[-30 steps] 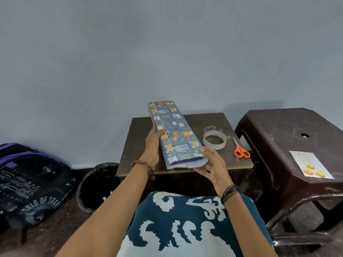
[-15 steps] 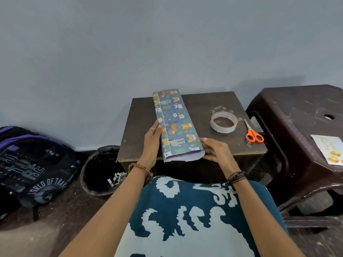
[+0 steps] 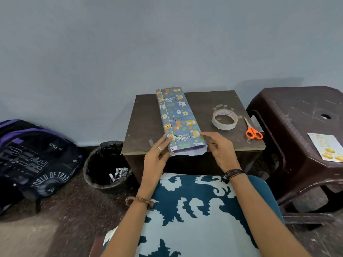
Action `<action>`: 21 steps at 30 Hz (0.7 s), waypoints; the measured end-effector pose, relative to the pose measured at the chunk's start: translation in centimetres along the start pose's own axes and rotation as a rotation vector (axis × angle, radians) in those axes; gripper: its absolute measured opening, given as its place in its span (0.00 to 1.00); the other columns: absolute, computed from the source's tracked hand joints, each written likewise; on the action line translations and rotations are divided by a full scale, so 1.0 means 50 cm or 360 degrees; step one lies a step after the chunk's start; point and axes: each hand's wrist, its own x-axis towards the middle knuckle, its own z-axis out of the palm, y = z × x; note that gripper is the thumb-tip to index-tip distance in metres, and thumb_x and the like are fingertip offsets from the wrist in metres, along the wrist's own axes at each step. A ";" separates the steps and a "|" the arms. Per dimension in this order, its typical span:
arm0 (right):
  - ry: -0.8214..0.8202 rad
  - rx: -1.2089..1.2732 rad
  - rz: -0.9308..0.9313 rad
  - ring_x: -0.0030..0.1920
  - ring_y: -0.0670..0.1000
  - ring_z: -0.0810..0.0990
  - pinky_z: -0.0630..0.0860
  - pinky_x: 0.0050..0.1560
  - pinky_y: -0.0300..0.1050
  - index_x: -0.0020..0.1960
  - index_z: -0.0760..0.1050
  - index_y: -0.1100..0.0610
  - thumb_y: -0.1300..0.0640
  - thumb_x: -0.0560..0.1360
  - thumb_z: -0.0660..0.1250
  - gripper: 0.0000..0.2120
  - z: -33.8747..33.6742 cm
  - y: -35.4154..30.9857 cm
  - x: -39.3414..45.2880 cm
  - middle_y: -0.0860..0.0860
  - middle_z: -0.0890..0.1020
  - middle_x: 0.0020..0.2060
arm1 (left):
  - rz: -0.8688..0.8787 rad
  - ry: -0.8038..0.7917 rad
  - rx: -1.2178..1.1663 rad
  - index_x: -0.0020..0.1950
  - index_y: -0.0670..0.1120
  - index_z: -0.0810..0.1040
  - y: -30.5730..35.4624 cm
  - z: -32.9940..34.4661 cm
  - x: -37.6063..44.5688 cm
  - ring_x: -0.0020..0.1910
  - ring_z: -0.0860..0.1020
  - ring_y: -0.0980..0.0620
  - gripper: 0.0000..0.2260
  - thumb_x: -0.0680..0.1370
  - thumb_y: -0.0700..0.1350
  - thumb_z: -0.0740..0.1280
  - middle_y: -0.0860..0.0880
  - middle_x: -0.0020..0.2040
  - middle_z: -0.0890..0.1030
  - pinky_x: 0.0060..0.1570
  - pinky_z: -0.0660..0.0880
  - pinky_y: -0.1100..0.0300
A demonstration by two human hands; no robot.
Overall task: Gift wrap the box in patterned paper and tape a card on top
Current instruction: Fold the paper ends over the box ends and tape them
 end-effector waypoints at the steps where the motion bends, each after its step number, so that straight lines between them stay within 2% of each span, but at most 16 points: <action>1: -0.0017 0.0016 -0.0019 0.57 0.48 0.79 0.78 0.57 0.44 0.60 0.75 0.56 0.72 0.76 0.59 0.18 -0.001 0.002 0.000 0.50 0.78 0.56 | 0.0009 0.0016 0.0013 0.62 0.52 0.75 -0.002 0.001 0.001 0.64 0.71 0.63 0.22 0.74 0.30 0.66 0.55 0.66 0.72 0.63 0.69 0.66; 4: -0.0073 0.0038 -0.0055 0.58 0.49 0.78 0.78 0.57 0.43 0.60 0.76 0.56 0.73 0.75 0.61 0.19 0.001 0.004 0.002 0.49 0.77 0.57 | -0.0001 0.0121 -0.0025 0.57 0.51 0.79 -0.002 0.000 0.007 0.61 0.74 0.61 0.17 0.74 0.31 0.66 0.54 0.63 0.75 0.61 0.72 0.65; 6: -0.0105 0.0006 -0.0083 0.60 0.47 0.75 0.74 0.59 0.34 0.61 0.76 0.57 0.75 0.73 0.63 0.21 0.001 0.000 0.003 0.47 0.75 0.58 | 0.0017 0.0166 -0.0017 0.54 0.49 0.80 -0.001 -0.002 0.011 0.59 0.76 0.59 0.15 0.74 0.31 0.67 0.54 0.61 0.76 0.56 0.72 0.71; 8: -0.0093 -0.0109 -0.0130 0.60 0.44 0.74 0.69 0.61 0.27 0.61 0.76 0.59 0.74 0.72 0.65 0.21 0.003 -0.003 0.002 0.45 0.74 0.59 | 0.0072 0.0177 0.0065 0.54 0.46 0.80 -0.002 -0.006 0.015 0.56 0.75 0.64 0.13 0.74 0.31 0.67 0.53 0.59 0.77 0.52 0.71 0.76; 9: -0.0069 -0.0141 -0.0151 0.60 0.44 0.74 0.69 0.61 0.28 0.62 0.76 0.59 0.73 0.72 0.65 0.20 0.005 -0.004 0.001 0.46 0.75 0.59 | 0.0118 0.0167 0.0116 0.54 0.44 0.80 -0.005 -0.007 0.016 0.56 0.74 0.68 0.13 0.73 0.31 0.67 0.53 0.59 0.76 0.52 0.70 0.77; 11: 0.0011 -0.0209 -0.0211 0.60 0.45 0.75 0.72 0.63 0.38 0.61 0.77 0.59 0.72 0.72 0.66 0.19 0.011 -0.002 0.001 0.50 0.77 0.60 | 0.0196 0.0142 0.0188 0.54 0.42 0.80 -0.009 -0.006 0.018 0.56 0.72 0.74 0.12 0.73 0.31 0.68 0.54 0.58 0.76 0.52 0.70 0.78; 13: 0.0080 -0.0247 -0.0264 0.58 0.48 0.77 0.75 0.62 0.49 0.60 0.77 0.60 0.72 0.72 0.66 0.18 0.016 0.003 0.001 0.53 0.78 0.59 | 0.0263 0.0141 0.0228 0.51 0.40 0.80 -0.015 -0.006 0.021 0.55 0.72 0.74 0.10 0.72 0.30 0.68 0.53 0.56 0.77 0.52 0.69 0.77; 15: 0.0100 -0.0217 -0.0278 0.57 0.50 0.79 0.77 0.58 0.51 0.59 0.77 0.59 0.72 0.72 0.65 0.18 0.022 0.006 0.001 0.54 0.78 0.59 | 0.0309 0.0162 0.0245 0.48 0.39 0.81 -0.019 -0.006 0.026 0.54 0.73 0.73 0.09 0.71 0.29 0.69 0.52 0.55 0.78 0.52 0.70 0.77; 17: 0.0103 -0.0185 -0.0244 0.55 0.49 0.80 0.79 0.55 0.44 0.57 0.76 0.58 0.71 0.73 0.64 0.15 0.026 0.000 0.001 0.53 0.79 0.59 | 0.0332 0.0183 0.0236 0.45 0.40 0.81 -0.021 -0.007 0.029 0.54 0.74 0.69 0.09 0.71 0.29 0.69 0.52 0.53 0.79 0.52 0.73 0.73; 19: 0.0126 -0.0177 -0.0210 0.54 0.47 0.80 0.77 0.51 0.32 0.53 0.76 0.59 0.71 0.74 0.64 0.11 0.028 -0.002 0.003 0.53 0.79 0.58 | 0.0340 0.0188 0.0232 0.43 0.41 0.81 -0.019 -0.006 0.030 0.53 0.76 0.61 0.09 0.71 0.28 0.68 0.51 0.52 0.79 0.51 0.75 0.68; 21: 0.0173 -0.0233 -0.0240 0.55 0.45 0.79 0.75 0.51 0.28 0.47 0.76 0.59 0.71 0.73 0.65 0.09 0.030 0.000 0.006 0.52 0.80 0.55 | 0.0362 0.0154 0.0264 0.41 0.40 0.82 -0.017 -0.006 0.030 0.52 0.76 0.56 0.09 0.71 0.28 0.67 0.48 0.51 0.79 0.51 0.75 0.69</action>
